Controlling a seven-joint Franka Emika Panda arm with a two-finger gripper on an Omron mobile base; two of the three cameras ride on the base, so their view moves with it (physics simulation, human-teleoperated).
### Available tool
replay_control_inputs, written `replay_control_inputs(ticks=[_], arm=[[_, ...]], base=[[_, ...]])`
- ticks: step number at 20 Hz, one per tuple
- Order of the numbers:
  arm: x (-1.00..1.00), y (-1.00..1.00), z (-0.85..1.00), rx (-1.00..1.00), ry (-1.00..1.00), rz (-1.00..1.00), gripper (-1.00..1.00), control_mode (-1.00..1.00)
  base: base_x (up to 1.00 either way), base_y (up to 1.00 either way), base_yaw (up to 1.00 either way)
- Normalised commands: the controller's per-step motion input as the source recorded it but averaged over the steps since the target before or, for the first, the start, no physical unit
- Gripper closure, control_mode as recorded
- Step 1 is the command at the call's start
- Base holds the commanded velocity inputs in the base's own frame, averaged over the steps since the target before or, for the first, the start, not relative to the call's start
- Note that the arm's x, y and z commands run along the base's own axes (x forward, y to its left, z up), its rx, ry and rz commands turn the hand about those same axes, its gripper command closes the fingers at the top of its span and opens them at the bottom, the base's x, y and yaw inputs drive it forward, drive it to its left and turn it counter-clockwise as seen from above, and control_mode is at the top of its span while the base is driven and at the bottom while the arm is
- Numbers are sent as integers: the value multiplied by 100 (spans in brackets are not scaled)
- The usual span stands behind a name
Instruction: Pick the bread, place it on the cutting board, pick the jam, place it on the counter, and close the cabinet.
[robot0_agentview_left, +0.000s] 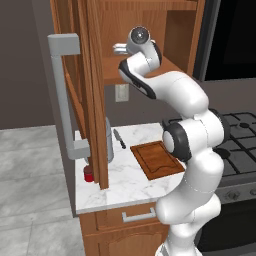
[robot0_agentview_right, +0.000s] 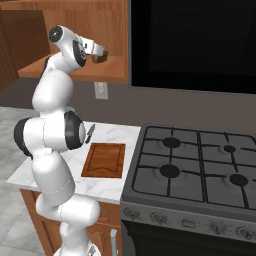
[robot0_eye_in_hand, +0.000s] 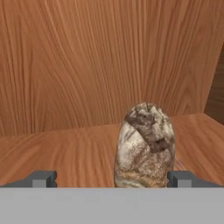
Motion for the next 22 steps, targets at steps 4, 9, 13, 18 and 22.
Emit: replay_control_inputs(ticks=[4,9,13,18,22], arm=[[-1,-3,-3,0,3,0,-100,-100],[-5,0,-2,0,3,0,-100,-100],[-6,-4,0,0,1,0,-100,-100],[-3,-6,-1,0,0,0,-100,-100],[0,-14,-3,0,0,0,-100,-100]], base=[[0,0,0],[0,0,0],[0,0,0],[0,0,0],[0,0,0]])
